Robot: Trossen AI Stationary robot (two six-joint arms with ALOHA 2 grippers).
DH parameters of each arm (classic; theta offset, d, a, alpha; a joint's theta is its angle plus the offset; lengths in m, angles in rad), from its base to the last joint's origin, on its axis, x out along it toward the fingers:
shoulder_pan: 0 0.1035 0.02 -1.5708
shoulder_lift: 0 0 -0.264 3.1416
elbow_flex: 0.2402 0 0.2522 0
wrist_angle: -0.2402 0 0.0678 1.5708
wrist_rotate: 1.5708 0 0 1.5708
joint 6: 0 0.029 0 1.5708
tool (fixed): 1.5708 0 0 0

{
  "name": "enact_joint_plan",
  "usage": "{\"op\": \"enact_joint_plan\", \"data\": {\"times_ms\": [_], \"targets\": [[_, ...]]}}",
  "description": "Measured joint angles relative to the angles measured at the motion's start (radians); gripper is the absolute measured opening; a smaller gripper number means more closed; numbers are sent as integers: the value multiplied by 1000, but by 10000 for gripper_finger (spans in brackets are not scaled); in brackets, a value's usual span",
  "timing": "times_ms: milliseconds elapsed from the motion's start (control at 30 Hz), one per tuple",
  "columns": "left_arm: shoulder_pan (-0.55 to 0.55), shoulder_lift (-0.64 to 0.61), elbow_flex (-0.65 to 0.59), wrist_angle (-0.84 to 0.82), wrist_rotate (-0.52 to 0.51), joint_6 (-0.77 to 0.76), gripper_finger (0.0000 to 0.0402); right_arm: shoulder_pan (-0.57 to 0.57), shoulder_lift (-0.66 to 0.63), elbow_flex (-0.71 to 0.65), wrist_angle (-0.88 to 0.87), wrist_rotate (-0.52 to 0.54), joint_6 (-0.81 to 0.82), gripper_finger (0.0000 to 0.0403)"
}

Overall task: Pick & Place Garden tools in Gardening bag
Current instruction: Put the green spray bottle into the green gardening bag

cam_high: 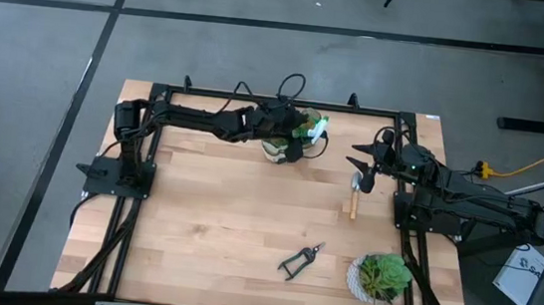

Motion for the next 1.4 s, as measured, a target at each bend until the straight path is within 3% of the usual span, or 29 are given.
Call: {"op": "enact_joint_plan", "data": {"times_ms": [400,733,1067,1400], "targets": [[-35,-43,1,-72,-96,-46,250,0,0,0,0,0,0,186],[-34,-64,1,-246,-110,-123,169,0,0,0,0,0,0,186],[-46,-75,0,-393,-280,-157,79,0,0,0,0,0,0,185],[-10,-64,0,-408,-220,-155,32,0,0,0,0,0,0,185]]}}
